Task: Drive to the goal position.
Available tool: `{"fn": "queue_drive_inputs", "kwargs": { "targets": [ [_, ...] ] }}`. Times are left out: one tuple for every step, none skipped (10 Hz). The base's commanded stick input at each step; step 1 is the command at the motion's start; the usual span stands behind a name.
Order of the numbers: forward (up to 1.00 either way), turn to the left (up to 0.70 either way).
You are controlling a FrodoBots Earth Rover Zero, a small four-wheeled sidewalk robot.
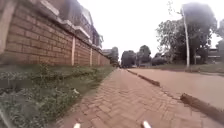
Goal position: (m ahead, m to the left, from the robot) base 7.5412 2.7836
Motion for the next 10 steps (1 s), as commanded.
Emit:
{"fn": "queue_drive_inputs", "kwargs": {
  "targets": [
    [0.5,-0.48],
    [0.5,-0.5],
    [0.5,-0.48],
    [0.5,0.08],
    [0.5,0.17],
    [0.5,0.09],
    [0.5,0.0],
    [0.5,0.0],
    [0.5,0.0],
    [0.5,0.0]
  ]
}}
